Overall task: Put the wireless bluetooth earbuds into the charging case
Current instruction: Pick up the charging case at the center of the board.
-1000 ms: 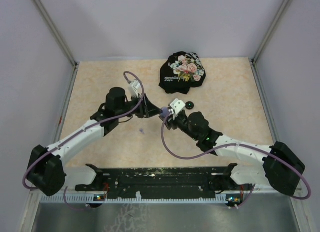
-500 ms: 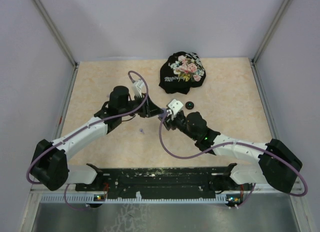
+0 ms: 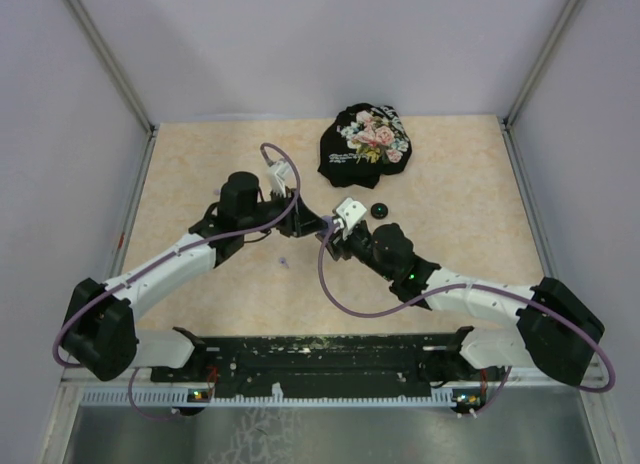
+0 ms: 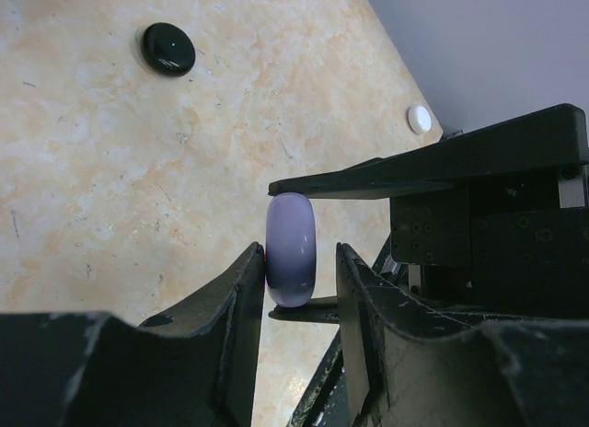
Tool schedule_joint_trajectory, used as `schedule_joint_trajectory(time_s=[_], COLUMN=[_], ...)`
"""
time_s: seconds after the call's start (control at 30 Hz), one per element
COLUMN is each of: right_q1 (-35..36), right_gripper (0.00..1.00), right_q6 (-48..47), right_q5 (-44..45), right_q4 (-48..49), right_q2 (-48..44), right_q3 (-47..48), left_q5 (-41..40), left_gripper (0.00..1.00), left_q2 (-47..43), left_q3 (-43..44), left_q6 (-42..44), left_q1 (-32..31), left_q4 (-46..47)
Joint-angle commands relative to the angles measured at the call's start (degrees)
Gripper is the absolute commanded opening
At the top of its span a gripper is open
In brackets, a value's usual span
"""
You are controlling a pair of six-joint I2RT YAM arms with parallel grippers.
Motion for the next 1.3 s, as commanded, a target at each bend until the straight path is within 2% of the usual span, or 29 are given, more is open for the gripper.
schedule_joint_trajectory(time_s=[0.0,0.1,0.17,0.3,0.6,0.8,0.97,1.27], right_q1=[0.6,0.6,0.6,0.6,-0.1,-6.9,-9.5,-16.2], right_gripper=[0.46,0.46,0.46,0.47,0.56,0.62,0.64,0.67], right_q6=[0.9,1.1,1.2,1.4,5.5,11.9,13.0,17.9], right_q5=[-1.1,-1.4,-1.5,-1.4,-2.3,-15.1,-21.7,-37.3], right_q4=[3.8,3.8,3.8,3.8,0.1,-0.9,-3.9,-1.5], right_q2=[0.3,0.3,0.3,0.1,-1.6,-3.9,-6.0,-5.7], right_q3=[3.3,3.3,3.3,3.1,4.2,3.9,4.6,5.2], left_q5=[2.4,2.7,2.8,2.4,-1.9,-4.0,-5.3,0.0], left_gripper=[0.42,0.42,0.39,0.25,0.05,0.00,0.00,0.01], left_q2=[-0.3,-0.2,-0.1,-0.3,-3.7,-5.7,-7.3,-7.9], left_q3=[2.0,2.0,2.2,2.5,3.5,5.3,7.1,11.2], left_q6=[2.0,2.7,3.2,4.2,11.0,17.6,22.9,32.2], left_q1=[-0.8,-0.9,-0.9,-0.8,-0.8,-0.2,0.4,0.7], left_q4=[-0.5,-0.5,-0.8,-1.5,-5.5,-9.6,-12.6,-18.5])
